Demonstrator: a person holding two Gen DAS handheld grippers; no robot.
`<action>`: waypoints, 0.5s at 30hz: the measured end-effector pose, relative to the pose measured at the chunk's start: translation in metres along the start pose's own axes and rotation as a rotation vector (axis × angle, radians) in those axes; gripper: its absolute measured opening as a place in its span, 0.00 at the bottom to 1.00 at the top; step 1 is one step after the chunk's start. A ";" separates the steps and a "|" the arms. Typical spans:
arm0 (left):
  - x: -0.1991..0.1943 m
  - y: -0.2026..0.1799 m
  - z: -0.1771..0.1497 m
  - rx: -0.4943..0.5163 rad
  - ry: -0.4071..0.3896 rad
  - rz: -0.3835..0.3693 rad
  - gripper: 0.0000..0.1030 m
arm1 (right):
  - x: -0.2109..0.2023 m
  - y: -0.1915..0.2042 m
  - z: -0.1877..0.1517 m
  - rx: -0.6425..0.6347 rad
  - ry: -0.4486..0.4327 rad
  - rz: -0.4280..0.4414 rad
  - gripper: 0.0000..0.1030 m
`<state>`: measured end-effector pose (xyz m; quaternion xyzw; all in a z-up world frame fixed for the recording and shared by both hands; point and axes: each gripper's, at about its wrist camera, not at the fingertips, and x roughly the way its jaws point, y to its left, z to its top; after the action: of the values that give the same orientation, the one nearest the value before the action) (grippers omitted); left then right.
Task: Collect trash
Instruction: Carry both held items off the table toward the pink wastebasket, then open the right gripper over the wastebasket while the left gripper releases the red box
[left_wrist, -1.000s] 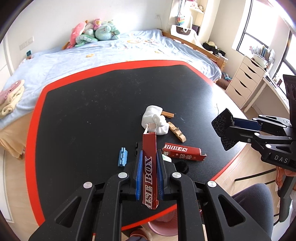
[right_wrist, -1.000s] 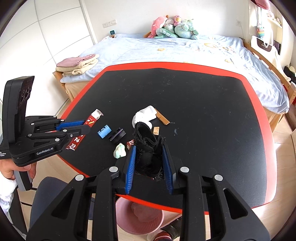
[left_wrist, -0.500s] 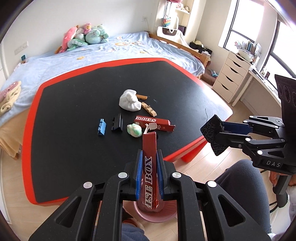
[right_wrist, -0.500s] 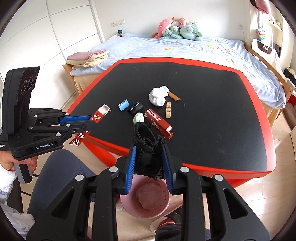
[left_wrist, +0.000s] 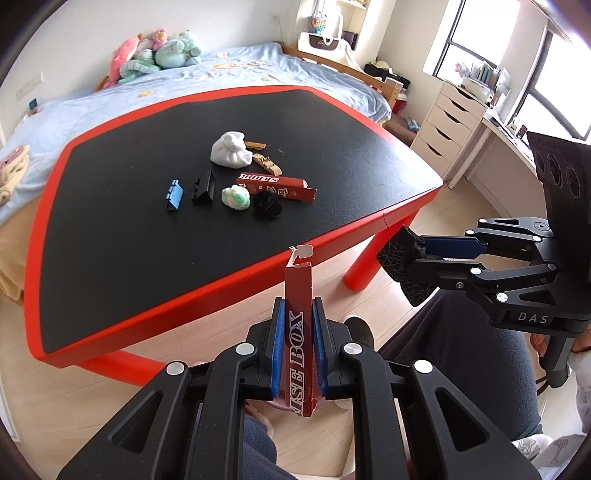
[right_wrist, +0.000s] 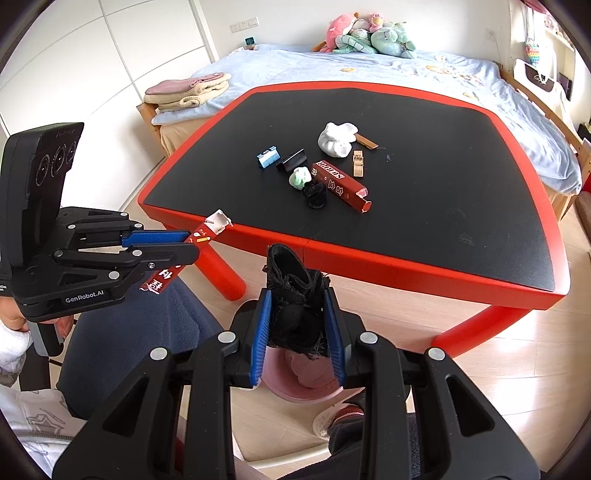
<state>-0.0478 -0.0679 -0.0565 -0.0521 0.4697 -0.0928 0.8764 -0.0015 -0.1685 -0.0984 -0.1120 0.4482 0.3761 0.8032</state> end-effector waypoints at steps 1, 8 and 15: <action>0.000 0.000 0.000 -0.001 0.002 -0.003 0.14 | 0.000 0.000 -0.001 0.002 0.000 0.004 0.27; 0.000 0.002 -0.002 -0.010 0.014 -0.003 0.39 | -0.002 -0.001 -0.003 0.009 0.003 0.018 0.59; -0.007 0.013 -0.003 -0.063 -0.024 0.029 0.88 | -0.003 -0.009 -0.005 0.037 -0.005 -0.014 0.89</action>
<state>-0.0526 -0.0533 -0.0546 -0.0739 0.4628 -0.0645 0.8810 0.0007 -0.1786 -0.1005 -0.0993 0.4521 0.3626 0.8089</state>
